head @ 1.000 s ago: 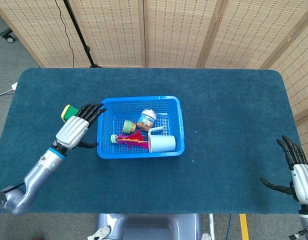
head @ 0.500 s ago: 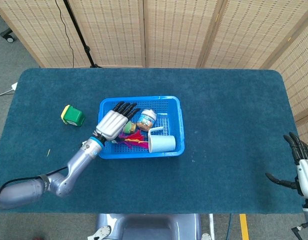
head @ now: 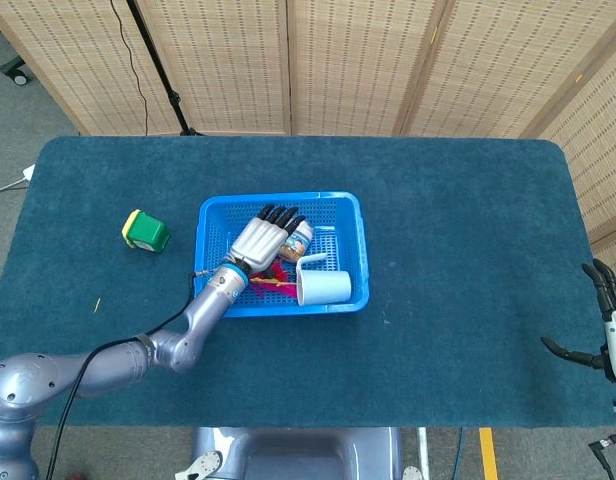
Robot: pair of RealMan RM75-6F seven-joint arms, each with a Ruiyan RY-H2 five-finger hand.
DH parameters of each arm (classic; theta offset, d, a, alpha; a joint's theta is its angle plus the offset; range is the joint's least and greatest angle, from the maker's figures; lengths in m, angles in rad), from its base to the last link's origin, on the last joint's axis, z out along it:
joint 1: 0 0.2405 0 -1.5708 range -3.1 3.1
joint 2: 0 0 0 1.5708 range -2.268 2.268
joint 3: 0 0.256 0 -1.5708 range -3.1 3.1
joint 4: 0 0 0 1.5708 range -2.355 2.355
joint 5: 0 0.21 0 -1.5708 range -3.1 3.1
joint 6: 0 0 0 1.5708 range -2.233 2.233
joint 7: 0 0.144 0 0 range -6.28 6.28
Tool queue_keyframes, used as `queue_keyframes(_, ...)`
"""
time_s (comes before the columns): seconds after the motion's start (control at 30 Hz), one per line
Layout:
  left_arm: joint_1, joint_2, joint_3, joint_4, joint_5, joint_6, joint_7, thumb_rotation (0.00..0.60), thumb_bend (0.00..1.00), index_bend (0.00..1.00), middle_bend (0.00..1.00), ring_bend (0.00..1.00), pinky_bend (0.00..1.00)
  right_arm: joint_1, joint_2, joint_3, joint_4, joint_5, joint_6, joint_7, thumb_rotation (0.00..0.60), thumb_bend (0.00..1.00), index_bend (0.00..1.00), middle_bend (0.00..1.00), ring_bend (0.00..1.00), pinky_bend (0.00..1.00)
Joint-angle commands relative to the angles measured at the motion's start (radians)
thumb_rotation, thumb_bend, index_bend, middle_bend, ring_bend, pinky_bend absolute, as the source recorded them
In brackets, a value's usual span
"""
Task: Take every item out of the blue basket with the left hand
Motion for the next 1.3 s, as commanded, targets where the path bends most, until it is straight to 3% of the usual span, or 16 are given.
queue_keyframes(0.03, -0.018, -0.022, -0.006, 0.026, -0.023, -0.002, 0.007, 0.6, 0.1, 0.0, 0.0, 0.0, 0.0, 0.001, 0.0, 0.001, 0.002, 0.002, -0.004, 0.003, 0.6, 0.0, 0.0, 0.0, 0.0, 0.0)
queue_keyframes(0.37, -0.067, -0.092, -0.02, 0.112, -0.078, -0.027, 0.002, 0.6, 0.11, 0.0, 0.0, 0.0, 0.04, 0.002, 0.001, 0.009, 0.01, 0.017, -0.015, 0.012, 0.6, 0.0, 0.0, 0.0, 0.0, 0.0)
queue_keyframes(0.7, -0.097, -0.137, -0.028, 0.183, -0.134, -0.038, 0.016, 0.6, 0.26, 0.0, 0.0, 0.01, 0.19, 0.003, 0.001, 0.011, 0.014, 0.017, -0.024, 0.021, 0.6, 0.0, 0.0, 0.0, 0.0, 0.0)
queue_keyframes(0.8, -0.106, -0.15, -0.031, 0.206, -0.147, -0.037, 0.022, 0.6, 0.33, 0.02, 0.05, 0.1, 0.34, 0.003, 0.002, 0.012, 0.015, 0.019, -0.025, 0.024, 0.6, 0.0, 0.0, 0.0, 0.0, 0.0)
queue_keyframes(0.93, -0.111, -0.164, -0.032, 0.221, -0.15, -0.036, 0.022, 0.6, 0.37, 0.15, 0.18, 0.23, 0.48, 0.003, 0.003, 0.013, 0.016, 0.022, -0.029, 0.028, 0.6, 0.0, 0.0, 0.0, 0.0, 0.0)
queue_keyframes(1.1, -0.112, -0.171, -0.032, 0.225, -0.14, -0.014, 0.024, 0.6, 0.39, 0.24, 0.26, 0.31, 0.52, 0.002, 0.007, 0.014, 0.017, 0.02, -0.032, 0.04, 0.6, 0.0, 0.0, 0.0, 0.0, 0.0)
queue_keyframes(1.3, -0.092, -0.139, -0.035, 0.169, -0.102, 0.021, 0.0, 0.6, 0.39, 0.26, 0.28, 0.34, 0.53, 0.0, 0.01, 0.014, 0.015, 0.015, -0.029, 0.049, 0.6, 0.0, 0.0, 0.0, 0.0, 0.0)
